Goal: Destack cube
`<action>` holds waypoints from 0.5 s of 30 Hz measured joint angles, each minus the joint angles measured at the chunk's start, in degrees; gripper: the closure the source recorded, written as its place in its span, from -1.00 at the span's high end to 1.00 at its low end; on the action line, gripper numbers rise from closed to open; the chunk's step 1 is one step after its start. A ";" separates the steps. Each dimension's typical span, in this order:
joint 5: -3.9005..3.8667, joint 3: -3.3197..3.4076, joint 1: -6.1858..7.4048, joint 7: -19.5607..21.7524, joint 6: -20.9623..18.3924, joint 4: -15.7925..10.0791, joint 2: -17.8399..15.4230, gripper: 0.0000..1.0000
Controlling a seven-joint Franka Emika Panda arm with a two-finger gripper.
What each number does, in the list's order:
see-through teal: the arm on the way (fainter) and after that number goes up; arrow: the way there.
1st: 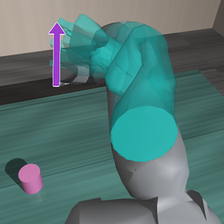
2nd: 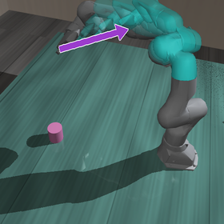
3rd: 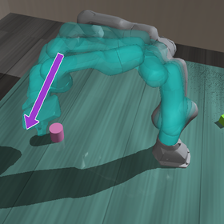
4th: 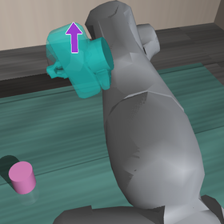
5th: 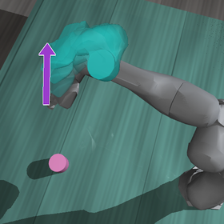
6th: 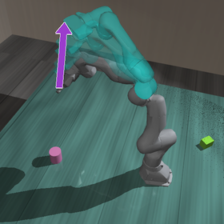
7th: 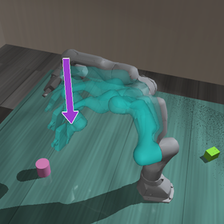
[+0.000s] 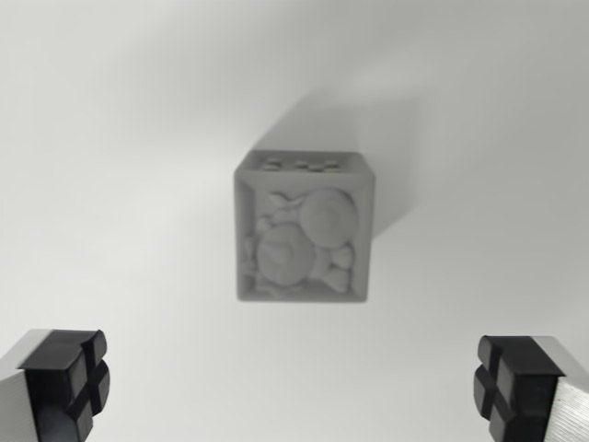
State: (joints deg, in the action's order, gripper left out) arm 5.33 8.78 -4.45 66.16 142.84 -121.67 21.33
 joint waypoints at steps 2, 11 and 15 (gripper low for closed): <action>-0.28 0.12 0.06 0.15 -1.06 0.00 -1.05 1.00; -1.43 0.47 0.26 0.96 -5.76 0.45 -5.39 1.00; -1.88 0.51 0.26 1.28 -7.85 0.97 -6.96 1.00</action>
State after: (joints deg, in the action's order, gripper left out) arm 3.45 9.29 -4.19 67.45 134.99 -120.70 14.37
